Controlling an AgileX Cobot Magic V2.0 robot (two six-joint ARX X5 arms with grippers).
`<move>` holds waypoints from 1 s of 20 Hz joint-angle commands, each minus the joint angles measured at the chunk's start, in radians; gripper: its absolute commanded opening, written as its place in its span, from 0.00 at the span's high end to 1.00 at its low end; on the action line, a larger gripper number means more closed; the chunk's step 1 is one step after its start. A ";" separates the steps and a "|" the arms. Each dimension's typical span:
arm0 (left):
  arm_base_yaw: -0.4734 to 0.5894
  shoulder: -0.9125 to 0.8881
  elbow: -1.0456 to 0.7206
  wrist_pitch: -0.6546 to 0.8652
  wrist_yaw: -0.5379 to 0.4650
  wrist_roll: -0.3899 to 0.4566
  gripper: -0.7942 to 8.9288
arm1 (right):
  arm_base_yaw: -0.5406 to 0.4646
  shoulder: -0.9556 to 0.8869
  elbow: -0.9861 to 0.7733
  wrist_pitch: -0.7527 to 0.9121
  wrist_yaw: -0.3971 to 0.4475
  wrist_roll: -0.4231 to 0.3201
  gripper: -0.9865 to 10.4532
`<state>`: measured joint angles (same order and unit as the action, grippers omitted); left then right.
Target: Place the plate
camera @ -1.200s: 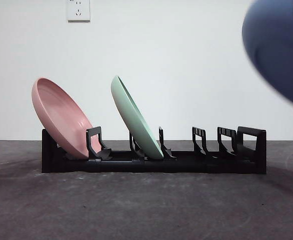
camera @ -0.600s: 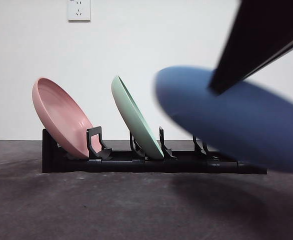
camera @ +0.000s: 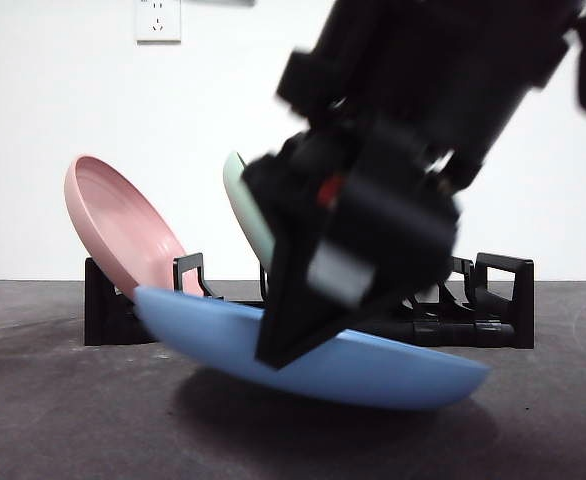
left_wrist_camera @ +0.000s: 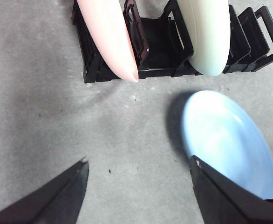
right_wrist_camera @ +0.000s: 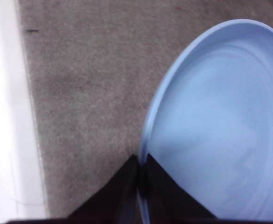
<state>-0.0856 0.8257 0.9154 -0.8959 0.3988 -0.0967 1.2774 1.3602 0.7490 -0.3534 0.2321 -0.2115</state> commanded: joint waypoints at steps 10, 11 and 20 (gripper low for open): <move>-0.002 0.005 0.022 0.006 0.006 0.007 0.56 | 0.016 0.149 0.019 0.031 0.053 -0.135 0.82; -0.002 0.005 0.022 0.006 0.006 0.007 0.56 | 0.016 0.147 0.020 0.025 0.060 -0.126 0.80; -0.002 0.005 0.022 0.006 0.006 0.006 0.56 | 0.043 -0.018 0.236 -0.176 -0.050 0.012 0.72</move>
<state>-0.0856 0.8257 0.9154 -0.8959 0.3988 -0.0967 1.3064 1.3365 0.9688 -0.5323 0.1833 -0.2314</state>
